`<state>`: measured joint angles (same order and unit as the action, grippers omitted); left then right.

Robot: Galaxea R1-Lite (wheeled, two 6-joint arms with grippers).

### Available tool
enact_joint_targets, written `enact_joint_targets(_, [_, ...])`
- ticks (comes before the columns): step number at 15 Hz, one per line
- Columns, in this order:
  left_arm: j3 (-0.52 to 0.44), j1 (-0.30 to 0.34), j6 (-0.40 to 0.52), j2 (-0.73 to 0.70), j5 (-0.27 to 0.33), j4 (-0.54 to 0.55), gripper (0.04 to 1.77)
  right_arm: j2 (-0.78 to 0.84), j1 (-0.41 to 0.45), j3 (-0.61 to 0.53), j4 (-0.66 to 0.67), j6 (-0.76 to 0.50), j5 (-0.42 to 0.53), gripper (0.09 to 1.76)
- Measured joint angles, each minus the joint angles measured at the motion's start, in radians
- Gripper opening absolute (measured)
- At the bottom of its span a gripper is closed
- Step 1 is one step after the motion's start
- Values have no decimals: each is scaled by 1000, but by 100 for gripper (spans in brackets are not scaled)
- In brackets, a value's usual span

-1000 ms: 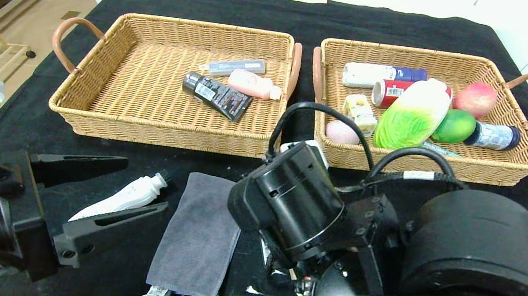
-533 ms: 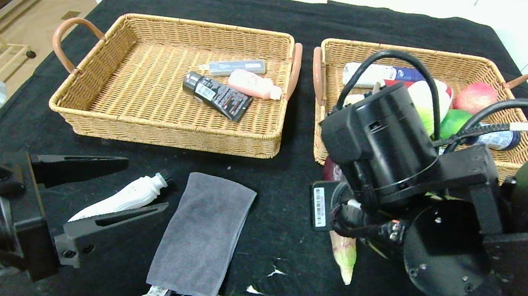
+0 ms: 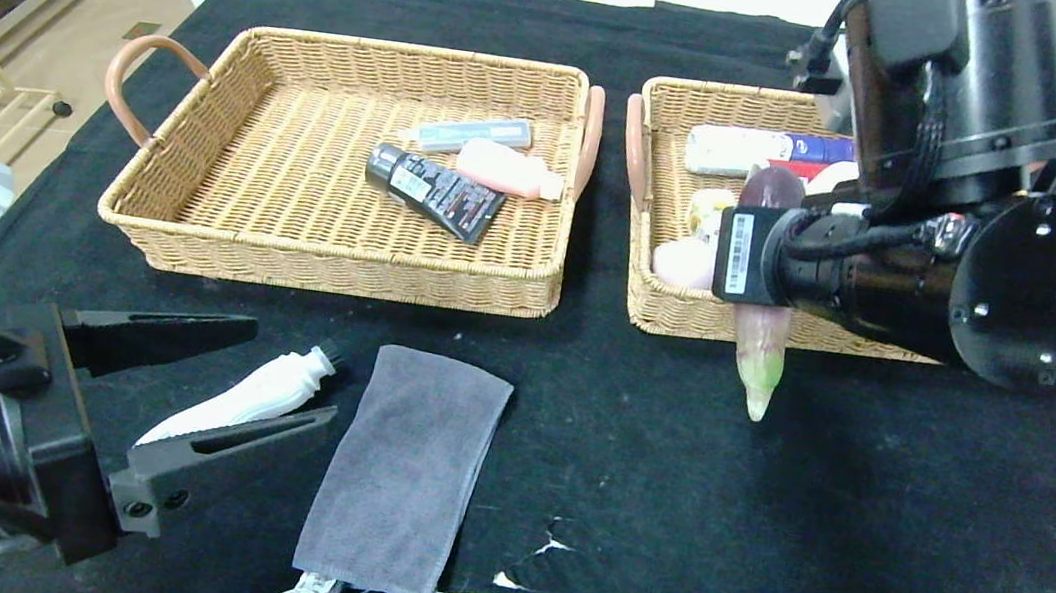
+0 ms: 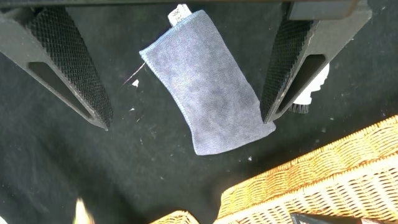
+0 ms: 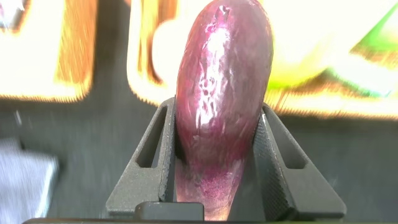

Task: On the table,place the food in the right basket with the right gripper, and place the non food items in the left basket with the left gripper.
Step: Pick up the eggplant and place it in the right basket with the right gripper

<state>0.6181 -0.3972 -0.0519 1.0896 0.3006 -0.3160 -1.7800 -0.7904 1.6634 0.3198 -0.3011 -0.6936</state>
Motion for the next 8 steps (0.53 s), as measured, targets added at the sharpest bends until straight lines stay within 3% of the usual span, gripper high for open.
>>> enact_joint_targets(3, [0,1,0,0,0,-3,172,-22,41,95,-107,89,6,81])
enact_joint_targets(8, [1,7,-1,-1,0,-4,172,-96,90,129,-360,232,9,81])
